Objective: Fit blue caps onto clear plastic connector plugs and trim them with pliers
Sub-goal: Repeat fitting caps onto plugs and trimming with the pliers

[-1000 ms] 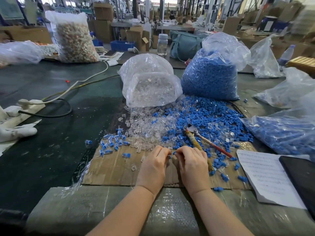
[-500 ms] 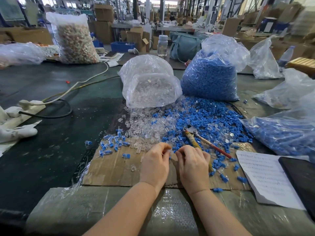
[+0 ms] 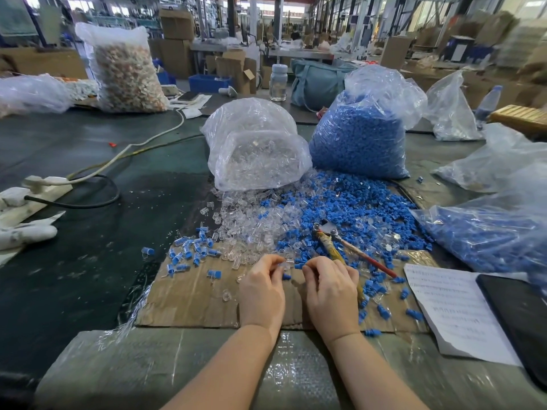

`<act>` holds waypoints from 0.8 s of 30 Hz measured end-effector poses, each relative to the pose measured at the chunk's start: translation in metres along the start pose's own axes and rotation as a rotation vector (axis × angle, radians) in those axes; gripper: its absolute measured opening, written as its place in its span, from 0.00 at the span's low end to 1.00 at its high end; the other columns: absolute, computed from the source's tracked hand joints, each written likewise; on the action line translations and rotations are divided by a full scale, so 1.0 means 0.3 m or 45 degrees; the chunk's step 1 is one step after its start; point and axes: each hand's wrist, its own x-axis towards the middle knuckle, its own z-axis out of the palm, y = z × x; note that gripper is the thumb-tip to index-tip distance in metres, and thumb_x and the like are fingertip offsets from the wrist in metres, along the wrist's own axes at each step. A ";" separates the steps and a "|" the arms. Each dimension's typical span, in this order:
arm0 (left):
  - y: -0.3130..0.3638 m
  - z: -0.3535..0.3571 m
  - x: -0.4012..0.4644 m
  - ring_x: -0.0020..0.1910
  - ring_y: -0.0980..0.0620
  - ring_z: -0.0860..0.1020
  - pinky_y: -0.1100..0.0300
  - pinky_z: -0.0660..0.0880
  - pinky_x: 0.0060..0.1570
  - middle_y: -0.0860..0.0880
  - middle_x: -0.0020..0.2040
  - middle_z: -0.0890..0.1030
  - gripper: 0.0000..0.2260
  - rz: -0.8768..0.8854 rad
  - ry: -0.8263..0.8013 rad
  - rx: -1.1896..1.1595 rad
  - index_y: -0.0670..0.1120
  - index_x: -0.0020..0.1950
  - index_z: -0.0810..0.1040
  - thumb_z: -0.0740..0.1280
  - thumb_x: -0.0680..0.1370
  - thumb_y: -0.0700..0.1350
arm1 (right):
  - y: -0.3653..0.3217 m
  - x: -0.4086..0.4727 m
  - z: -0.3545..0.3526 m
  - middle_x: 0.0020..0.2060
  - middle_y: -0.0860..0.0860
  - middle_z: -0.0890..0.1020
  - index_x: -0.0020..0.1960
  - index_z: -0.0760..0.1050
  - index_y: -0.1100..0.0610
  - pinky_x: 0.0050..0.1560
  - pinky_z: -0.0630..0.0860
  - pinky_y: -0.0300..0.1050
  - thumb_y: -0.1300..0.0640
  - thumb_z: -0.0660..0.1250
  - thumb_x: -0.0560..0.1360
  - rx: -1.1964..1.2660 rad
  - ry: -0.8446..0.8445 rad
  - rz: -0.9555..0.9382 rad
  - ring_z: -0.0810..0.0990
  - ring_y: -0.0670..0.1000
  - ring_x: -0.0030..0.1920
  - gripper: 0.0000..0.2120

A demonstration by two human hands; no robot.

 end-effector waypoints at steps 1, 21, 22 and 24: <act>-0.001 0.000 0.004 0.44 0.57 0.78 0.69 0.72 0.46 0.54 0.44 0.80 0.07 0.004 0.010 0.007 0.48 0.52 0.79 0.65 0.77 0.40 | 0.000 -0.001 0.000 0.32 0.48 0.79 0.39 0.75 0.57 0.46 0.61 0.44 0.59 0.66 0.73 -0.001 0.002 0.000 0.76 0.52 0.35 0.05; 0.010 0.005 -0.001 0.41 0.60 0.77 0.72 0.71 0.40 0.56 0.42 0.80 0.05 -0.019 -0.072 0.054 0.51 0.50 0.79 0.65 0.77 0.42 | -0.007 0.001 -0.007 0.32 0.48 0.79 0.38 0.75 0.56 0.46 0.61 0.45 0.59 0.66 0.73 0.006 0.003 0.016 0.76 0.53 0.34 0.05; 0.008 0.004 -0.002 0.40 0.62 0.77 0.75 0.70 0.39 0.57 0.41 0.80 0.05 -0.032 -0.073 0.036 0.52 0.49 0.78 0.65 0.77 0.42 | -0.008 0.000 -0.007 0.32 0.48 0.79 0.38 0.76 0.57 0.46 0.62 0.46 0.60 0.66 0.73 0.016 -0.008 0.002 0.76 0.53 0.34 0.05; 0.005 -0.001 -0.006 0.39 0.65 0.77 0.76 0.70 0.37 0.60 0.38 0.78 0.07 -0.062 -0.065 -0.012 0.55 0.46 0.76 0.66 0.77 0.42 | -0.010 -0.002 -0.008 0.32 0.48 0.78 0.38 0.76 0.56 0.45 0.65 0.48 0.61 0.68 0.72 0.023 -0.028 -0.021 0.76 0.53 0.33 0.05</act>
